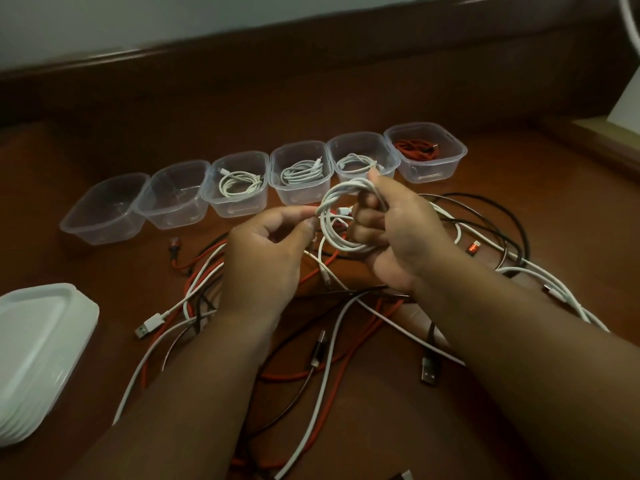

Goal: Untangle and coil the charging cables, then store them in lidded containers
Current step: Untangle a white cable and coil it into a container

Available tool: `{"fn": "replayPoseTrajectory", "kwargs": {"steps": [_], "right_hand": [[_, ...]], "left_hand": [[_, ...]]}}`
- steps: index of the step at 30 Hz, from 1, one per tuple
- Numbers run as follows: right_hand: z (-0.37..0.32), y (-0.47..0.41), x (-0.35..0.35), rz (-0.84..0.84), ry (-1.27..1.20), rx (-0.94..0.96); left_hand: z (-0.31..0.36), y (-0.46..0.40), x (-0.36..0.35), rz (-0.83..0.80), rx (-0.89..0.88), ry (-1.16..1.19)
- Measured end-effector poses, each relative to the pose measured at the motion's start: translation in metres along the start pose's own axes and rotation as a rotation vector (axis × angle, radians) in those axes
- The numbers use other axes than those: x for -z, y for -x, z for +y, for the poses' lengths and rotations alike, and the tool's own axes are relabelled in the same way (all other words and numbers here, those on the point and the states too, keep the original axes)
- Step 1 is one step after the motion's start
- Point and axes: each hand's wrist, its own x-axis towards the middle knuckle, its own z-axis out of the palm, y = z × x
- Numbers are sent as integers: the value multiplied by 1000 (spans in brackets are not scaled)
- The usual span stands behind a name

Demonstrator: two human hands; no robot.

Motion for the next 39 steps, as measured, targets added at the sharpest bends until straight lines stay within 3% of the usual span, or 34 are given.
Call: {"fn": "replayPoseTrajectory", "kwargs": {"steps": [5, 11, 17, 27, 31, 36, 39], "right_hand": [[5, 0, -2, 14, -12, 53], [9, -3, -1, 61, 258, 104], [14, -4, -1, 129, 342, 163], [19, -8, -5, 26, 270, 6], [14, -4, -1, -126, 179, -133], [7, -2, 0, -106, 116, -233], [9, 0, 1, -126, 128, -249]], "left_hand": [[8, 7, -11, -64, 303, 413], [7, 7, -13, -96, 412, 500], [7, 2, -11, -71, 385, 571], [6, -5, 3, -232, 415, 868], [4, -7, 5, -272, 382, 784], [5, -13, 6, -11, 400, 613], [-5, -15, 10, 117, 219, 298]]}}
